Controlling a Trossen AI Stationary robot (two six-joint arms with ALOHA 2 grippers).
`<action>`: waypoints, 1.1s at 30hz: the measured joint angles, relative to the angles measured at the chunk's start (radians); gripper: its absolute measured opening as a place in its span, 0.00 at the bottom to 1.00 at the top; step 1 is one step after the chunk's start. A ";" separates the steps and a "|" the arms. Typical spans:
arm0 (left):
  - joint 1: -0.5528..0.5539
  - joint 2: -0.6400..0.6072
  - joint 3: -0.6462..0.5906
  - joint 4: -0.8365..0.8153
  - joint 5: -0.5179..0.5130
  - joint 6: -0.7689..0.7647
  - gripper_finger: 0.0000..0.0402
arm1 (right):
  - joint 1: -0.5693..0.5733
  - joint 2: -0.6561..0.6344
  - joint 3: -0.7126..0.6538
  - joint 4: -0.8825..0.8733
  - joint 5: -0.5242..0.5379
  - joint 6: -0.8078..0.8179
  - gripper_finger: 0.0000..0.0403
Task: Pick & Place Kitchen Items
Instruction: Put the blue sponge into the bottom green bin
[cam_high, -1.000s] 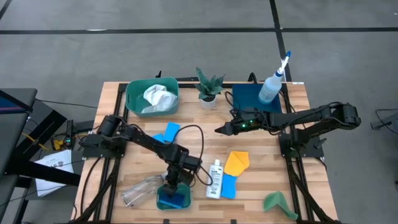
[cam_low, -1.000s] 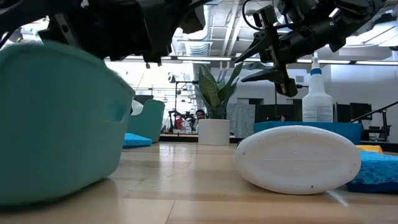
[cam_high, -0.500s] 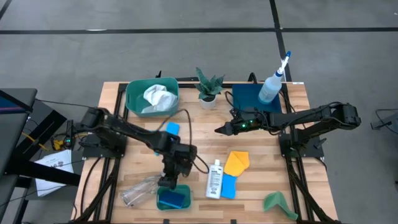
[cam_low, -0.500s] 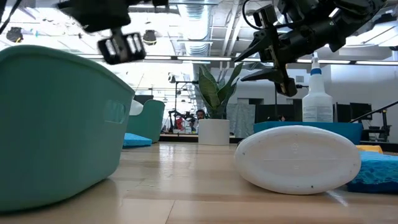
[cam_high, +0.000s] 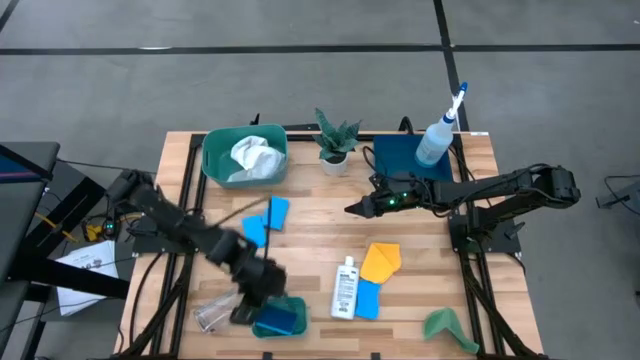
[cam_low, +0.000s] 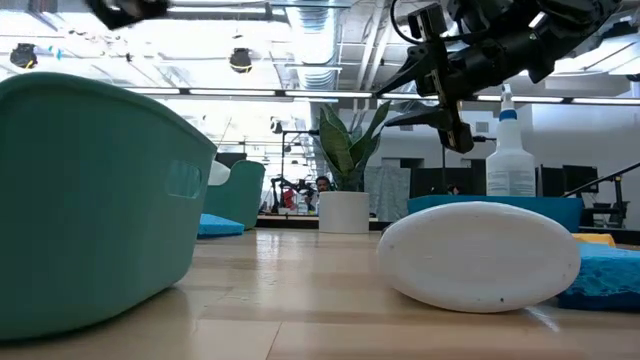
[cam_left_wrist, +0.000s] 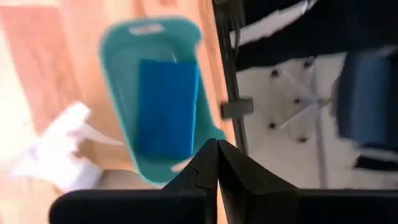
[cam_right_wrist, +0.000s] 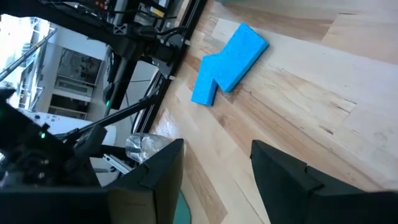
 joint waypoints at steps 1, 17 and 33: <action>-0.028 0.013 0.000 0.006 -0.026 -0.003 0.00 | 0.000 0.000 0.000 -0.001 0.000 -0.004 0.45; -0.066 0.278 0.000 0.289 -0.065 0.108 0.00 | -0.002 0.000 -0.001 -0.052 -0.090 -0.057 0.45; -0.053 0.361 0.000 0.342 -0.144 0.071 0.00 | -0.080 0.000 -0.001 -0.081 -0.232 -0.136 0.45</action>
